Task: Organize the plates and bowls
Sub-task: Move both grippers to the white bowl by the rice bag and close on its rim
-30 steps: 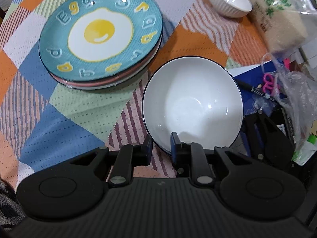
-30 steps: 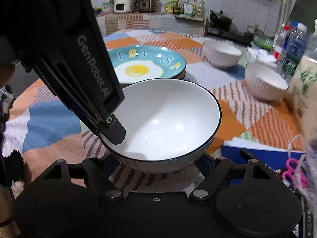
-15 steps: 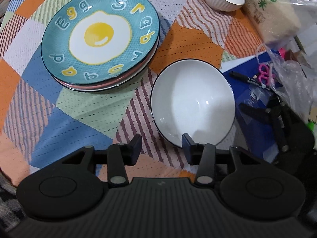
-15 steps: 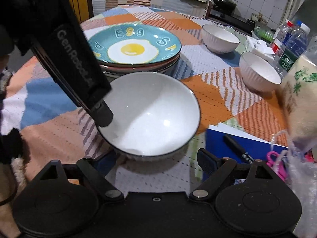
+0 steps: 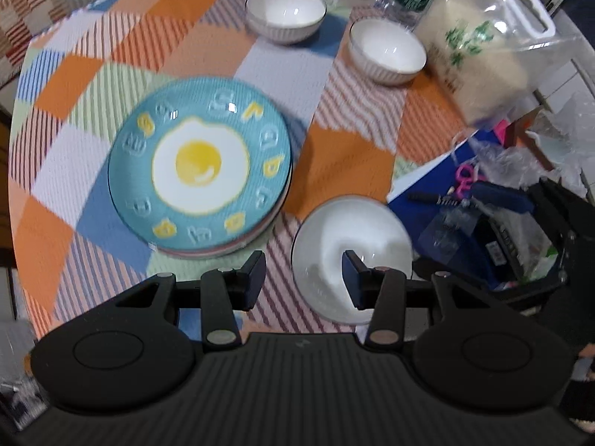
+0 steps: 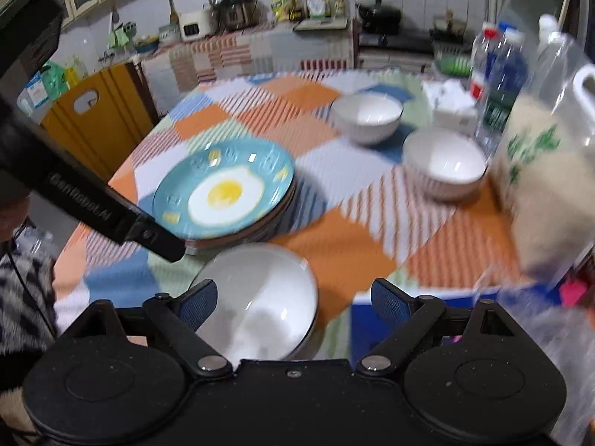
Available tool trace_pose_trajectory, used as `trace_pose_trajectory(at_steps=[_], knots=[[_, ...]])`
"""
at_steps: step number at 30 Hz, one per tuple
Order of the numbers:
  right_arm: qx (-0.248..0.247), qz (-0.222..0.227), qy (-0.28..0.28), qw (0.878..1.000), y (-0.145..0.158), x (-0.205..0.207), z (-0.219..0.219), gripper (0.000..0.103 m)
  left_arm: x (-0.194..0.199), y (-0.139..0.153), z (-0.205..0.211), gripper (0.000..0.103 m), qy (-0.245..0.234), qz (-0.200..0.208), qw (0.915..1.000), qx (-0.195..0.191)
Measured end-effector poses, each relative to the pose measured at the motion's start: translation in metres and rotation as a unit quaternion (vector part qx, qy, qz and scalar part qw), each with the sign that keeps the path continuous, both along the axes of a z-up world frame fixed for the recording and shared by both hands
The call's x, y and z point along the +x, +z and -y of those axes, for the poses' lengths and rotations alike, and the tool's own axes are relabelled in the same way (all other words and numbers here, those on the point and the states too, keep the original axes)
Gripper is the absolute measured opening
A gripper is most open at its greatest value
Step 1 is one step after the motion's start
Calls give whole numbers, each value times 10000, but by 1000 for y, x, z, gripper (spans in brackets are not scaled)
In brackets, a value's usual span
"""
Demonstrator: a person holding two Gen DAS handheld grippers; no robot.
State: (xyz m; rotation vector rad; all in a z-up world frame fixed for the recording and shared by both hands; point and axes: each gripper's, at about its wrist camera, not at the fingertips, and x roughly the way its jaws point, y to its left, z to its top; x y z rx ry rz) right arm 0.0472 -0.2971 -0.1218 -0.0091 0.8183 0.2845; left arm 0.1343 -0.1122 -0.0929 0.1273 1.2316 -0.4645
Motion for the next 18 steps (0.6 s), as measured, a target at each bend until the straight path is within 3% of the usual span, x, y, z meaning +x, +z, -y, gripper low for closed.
trace_pose_trajectory(at_steps=[8,18], knots=[[-119,275,-329,9990,10,47,28,92,41,16,26,44,-145,191,9997,-103],[57,155,-1236,9922,-50,120,70,92,110,-4,74,57,225,264,9965,-759]])
